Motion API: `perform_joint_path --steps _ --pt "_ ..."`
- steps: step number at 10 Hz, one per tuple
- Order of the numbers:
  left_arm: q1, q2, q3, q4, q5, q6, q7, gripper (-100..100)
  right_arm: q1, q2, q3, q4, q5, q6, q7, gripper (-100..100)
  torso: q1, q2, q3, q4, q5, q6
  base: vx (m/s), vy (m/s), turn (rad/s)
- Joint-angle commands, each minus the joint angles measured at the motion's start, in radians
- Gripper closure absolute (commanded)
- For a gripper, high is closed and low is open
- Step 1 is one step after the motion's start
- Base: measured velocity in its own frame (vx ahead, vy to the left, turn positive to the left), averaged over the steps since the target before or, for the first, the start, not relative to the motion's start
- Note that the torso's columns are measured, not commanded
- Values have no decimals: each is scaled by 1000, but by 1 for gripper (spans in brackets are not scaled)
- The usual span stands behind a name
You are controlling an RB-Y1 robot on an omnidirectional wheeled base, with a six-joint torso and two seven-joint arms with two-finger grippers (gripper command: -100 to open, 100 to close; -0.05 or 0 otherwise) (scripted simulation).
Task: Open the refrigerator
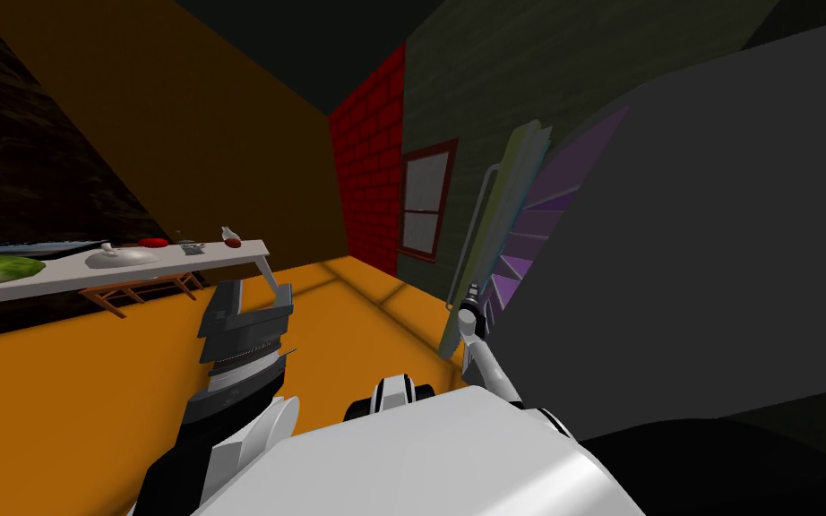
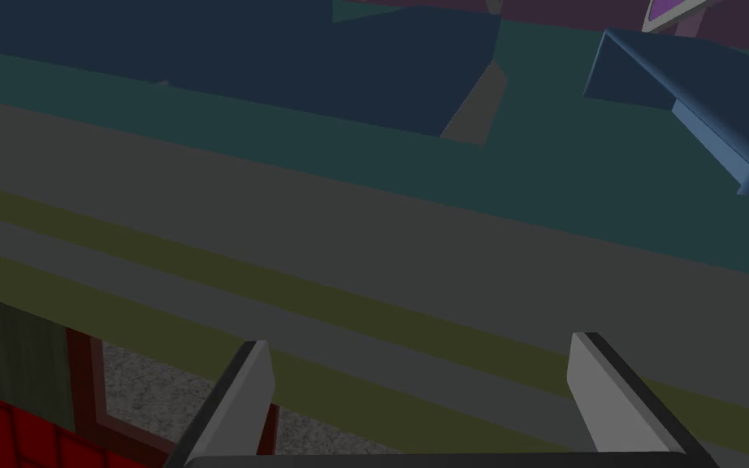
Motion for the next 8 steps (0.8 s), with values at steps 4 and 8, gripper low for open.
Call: perform_joint_path --steps 4,8 --pt "0 0 0 0 0 0 0 0 -100 8 -65 -10 -74 -33 63 -100 -1 7 4 7 6 6 8 20 1" --pt "0 0 0 0 0 0 0 0 -157 17 -97 -16 -118 -50 98 -100 -1 9 5 15 12 10 4 19 10"
